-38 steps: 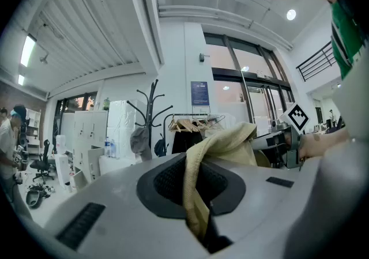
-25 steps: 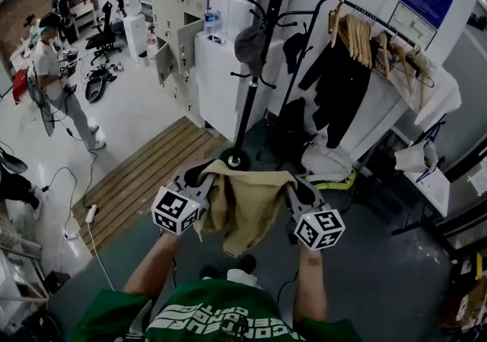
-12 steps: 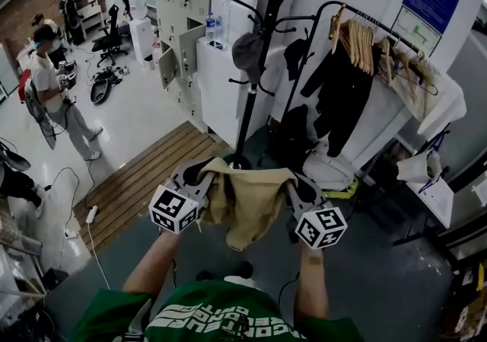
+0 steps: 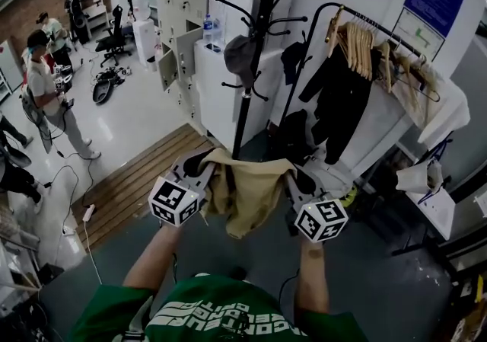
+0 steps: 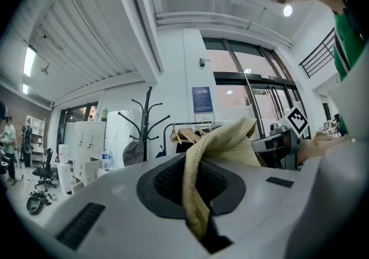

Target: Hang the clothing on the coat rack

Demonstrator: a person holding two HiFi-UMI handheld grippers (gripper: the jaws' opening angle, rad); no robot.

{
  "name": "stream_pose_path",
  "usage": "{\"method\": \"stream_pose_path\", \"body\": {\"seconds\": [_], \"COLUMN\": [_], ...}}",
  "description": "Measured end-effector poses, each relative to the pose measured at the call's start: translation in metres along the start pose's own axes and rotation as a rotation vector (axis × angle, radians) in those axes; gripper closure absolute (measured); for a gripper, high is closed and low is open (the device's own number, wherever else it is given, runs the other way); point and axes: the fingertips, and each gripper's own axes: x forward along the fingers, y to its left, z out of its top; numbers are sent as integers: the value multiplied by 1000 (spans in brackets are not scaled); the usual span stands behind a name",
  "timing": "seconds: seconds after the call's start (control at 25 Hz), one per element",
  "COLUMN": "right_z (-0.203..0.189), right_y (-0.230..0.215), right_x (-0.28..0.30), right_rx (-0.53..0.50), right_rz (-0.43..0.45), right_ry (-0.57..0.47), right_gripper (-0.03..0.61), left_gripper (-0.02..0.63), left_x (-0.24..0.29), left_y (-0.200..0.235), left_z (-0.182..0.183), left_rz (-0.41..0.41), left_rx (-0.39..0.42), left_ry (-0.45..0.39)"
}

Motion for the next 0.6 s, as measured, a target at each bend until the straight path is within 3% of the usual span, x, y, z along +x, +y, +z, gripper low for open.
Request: {"method": "stream_pose_path", "body": {"seconds": [0.6], "right_z": [13], "right_y": [-19], "right_x": [3], "right_rx": [21], "right_rz": [55], "right_ry": [-42], "right_gripper": [528], "left_gripper": [594], "left_x": [31], "left_y": [-18], "left_z": [5], "left_rz": [14], "left_rx": [21], "left_ry": [4]}}
